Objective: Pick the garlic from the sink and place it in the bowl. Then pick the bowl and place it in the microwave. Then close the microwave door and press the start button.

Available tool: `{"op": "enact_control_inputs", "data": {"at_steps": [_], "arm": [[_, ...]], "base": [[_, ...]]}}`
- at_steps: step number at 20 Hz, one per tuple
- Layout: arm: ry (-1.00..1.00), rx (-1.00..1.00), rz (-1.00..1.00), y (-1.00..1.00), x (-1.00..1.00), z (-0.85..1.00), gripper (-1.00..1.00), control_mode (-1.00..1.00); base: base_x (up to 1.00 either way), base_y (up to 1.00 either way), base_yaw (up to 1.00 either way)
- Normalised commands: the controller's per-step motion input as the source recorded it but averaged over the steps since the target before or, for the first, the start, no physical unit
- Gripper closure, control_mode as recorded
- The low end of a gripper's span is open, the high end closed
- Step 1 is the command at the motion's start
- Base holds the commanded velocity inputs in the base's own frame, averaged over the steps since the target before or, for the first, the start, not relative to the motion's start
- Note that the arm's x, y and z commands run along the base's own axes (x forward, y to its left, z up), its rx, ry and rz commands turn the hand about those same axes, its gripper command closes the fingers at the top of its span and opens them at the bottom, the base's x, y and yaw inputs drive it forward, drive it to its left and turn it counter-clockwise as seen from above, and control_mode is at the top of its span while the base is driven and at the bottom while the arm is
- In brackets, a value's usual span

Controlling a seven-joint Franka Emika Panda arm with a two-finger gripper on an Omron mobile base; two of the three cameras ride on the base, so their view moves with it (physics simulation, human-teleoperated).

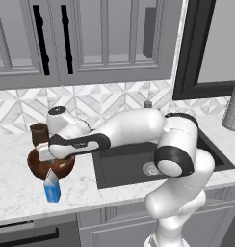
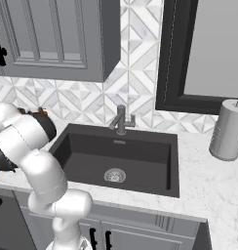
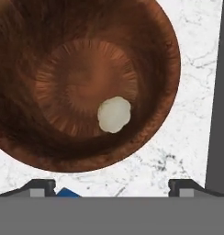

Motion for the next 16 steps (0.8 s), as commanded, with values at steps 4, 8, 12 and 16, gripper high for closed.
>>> {"op": "enact_control_inputs", "data": {"at_steps": [4,8,12,16], "arm": [[0.00,0.13,-0.05,-0.56,-0.17,0.71,-1.00,-1.00],[0.00,0.18,-0.04,-0.57,-0.05,0.20,-1.00,-1.00],[0.00,0.16,-0.05,-0.51,-0.07,-0.01,-1.00,-1.00],[0.01,0.12,-0.06,-0.24,0.00,0.00,-1.00,-1.00]], "base": [[0.00,0.00,0.00],[0.00,0.00,0.00],[0.00,0.00,0.00],[0.00,0.00,0.00]]}}
